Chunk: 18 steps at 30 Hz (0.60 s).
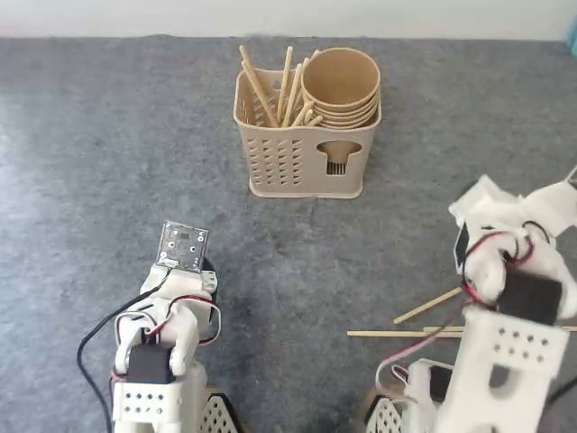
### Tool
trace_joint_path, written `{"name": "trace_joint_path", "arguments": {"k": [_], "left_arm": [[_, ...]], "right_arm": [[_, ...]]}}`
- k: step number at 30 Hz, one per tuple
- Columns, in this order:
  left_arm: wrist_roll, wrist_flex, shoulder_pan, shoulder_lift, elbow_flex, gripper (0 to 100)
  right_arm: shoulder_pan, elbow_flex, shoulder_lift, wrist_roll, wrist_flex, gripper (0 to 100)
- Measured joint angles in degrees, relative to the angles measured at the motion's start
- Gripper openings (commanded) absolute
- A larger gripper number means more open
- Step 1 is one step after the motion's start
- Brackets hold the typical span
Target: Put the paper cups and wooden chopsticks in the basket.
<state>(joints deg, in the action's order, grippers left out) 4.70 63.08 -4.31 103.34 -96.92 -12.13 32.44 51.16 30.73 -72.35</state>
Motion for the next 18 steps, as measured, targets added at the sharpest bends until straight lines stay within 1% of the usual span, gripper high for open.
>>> {"name": "trace_joint_path", "arguments": {"k": [4, 8, 13, 18], "left_arm": [[0.0, 0.0, 0.0, 0.0, 0.0, 1], [0.0, 0.0, 0.0, 0.0, 0.0, 1], [0.0, 0.0, 0.0, 0.0, 0.0, 1], [0.0, 0.0, 0.0, 0.0, 0.0, 1]], "right_arm": [[-3.4, 4.6, -6.7, 0.2, -1.3, 1.2], [-6.0, 8.6, -14.1, 0.2, -0.4, 1.2], [-10.9, 12.3, -23.6, 0.2, 5.9, 1.3], [-15.1, 12.8, -32.8, -0.4, 12.4, 1.3]]}}
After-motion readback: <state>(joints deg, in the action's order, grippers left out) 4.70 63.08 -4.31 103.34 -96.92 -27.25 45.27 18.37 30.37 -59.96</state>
